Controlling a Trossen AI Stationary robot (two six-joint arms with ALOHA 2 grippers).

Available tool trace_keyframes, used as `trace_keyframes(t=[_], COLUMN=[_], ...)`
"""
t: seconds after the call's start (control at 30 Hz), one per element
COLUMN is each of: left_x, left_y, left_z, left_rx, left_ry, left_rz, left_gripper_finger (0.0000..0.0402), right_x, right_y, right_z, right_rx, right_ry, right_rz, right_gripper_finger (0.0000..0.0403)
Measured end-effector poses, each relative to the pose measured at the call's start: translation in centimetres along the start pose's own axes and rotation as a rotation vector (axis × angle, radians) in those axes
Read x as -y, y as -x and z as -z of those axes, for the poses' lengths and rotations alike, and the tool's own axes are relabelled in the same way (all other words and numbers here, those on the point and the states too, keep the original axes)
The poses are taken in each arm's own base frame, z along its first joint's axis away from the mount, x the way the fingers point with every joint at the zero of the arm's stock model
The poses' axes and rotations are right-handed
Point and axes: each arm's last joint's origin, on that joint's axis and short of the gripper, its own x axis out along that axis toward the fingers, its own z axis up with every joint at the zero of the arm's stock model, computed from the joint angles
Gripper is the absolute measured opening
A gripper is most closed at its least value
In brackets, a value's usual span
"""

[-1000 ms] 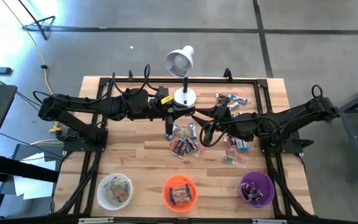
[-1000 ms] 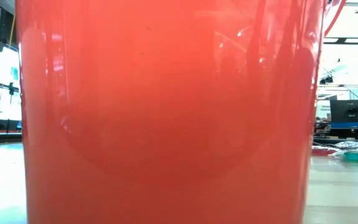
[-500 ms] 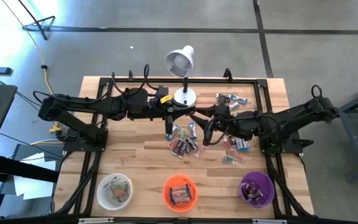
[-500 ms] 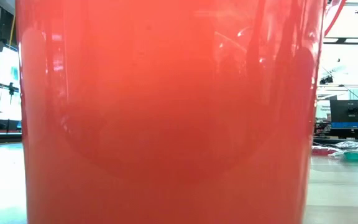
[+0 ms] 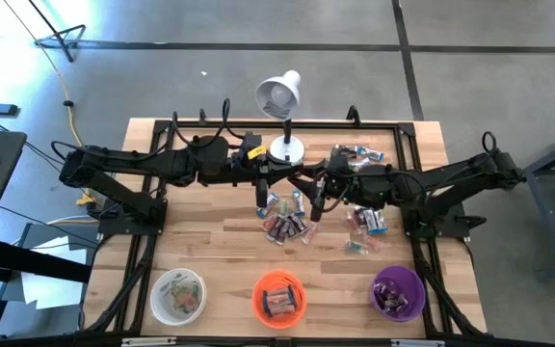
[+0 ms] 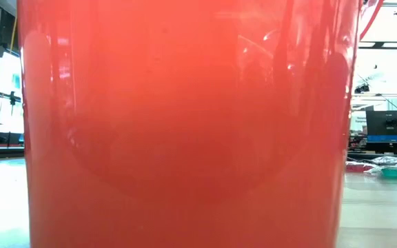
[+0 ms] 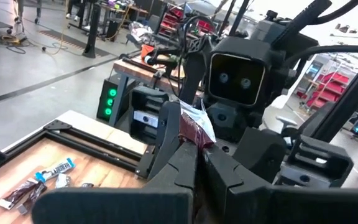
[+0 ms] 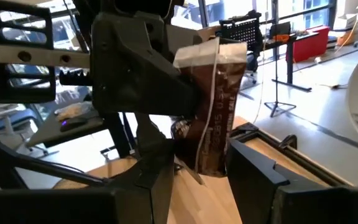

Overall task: Organize candy in baskets
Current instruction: Put the brown chocolate bar into the purple bucket

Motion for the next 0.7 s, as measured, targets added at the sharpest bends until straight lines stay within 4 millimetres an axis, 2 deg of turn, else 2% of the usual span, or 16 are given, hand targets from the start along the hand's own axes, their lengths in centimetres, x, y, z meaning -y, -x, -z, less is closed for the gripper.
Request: trace_keyframes(t=[0.13, 0.23, 0.47, 0.7], left_x=[-0.01, -0.03, -0.08, -0.08], left_y=[0.00, 0.01, 0.01, 0.02], left_z=[0.02, 0.09, 0.21, 0.23], left_rx=[-0.002, -0.010, -0.022, -0.024], left_ry=[-0.004, -0.006, -0.009, -0.048], left_rz=[-0.001, -0.004, -0.008, -0.008], left_gripper_finger=[0.0000, 0.0000, 0.0000, 0.0000], right_x=[0.02, -0.08, -0.15, -0.16], right_y=[-0.42, -0.59, -0.63, -0.63], right_z=[0.22, 0.30, 0.36, 0.40], right_rx=[-0.001, 0.004, 0.001, -0.005], right_ry=[-0.015, -0.018, -0.007, -0.024], right_rz=[-0.009, -0.018, -0.033, -0.037], right_gripper_finger=[0.0137, 0.0120, 0.0018, 0.0021])
